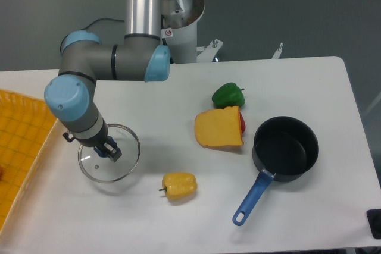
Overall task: Place the lid on the table
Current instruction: 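Lower the glass lid flat onto the table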
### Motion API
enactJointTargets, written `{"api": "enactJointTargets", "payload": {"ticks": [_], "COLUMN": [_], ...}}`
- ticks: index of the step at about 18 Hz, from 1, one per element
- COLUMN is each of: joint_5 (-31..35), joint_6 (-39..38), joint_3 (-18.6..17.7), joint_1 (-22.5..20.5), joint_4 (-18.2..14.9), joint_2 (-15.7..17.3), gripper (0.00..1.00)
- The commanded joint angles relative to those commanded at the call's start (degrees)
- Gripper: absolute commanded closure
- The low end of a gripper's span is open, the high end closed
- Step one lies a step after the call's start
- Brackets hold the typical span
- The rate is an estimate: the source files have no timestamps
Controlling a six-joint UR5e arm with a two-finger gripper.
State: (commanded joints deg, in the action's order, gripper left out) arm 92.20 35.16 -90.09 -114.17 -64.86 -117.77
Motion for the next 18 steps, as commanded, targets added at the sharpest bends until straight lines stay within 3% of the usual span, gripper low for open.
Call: {"api": "enactJointTargets", "payload": {"ticks": [18], "joint_5": [0.2], "joint_6": [0.2], "joint_3": [0.2], "joint_1": [0.7], "joint_4": [1.0], "joint_2": [-2.1], "gripper": [0.44]}}
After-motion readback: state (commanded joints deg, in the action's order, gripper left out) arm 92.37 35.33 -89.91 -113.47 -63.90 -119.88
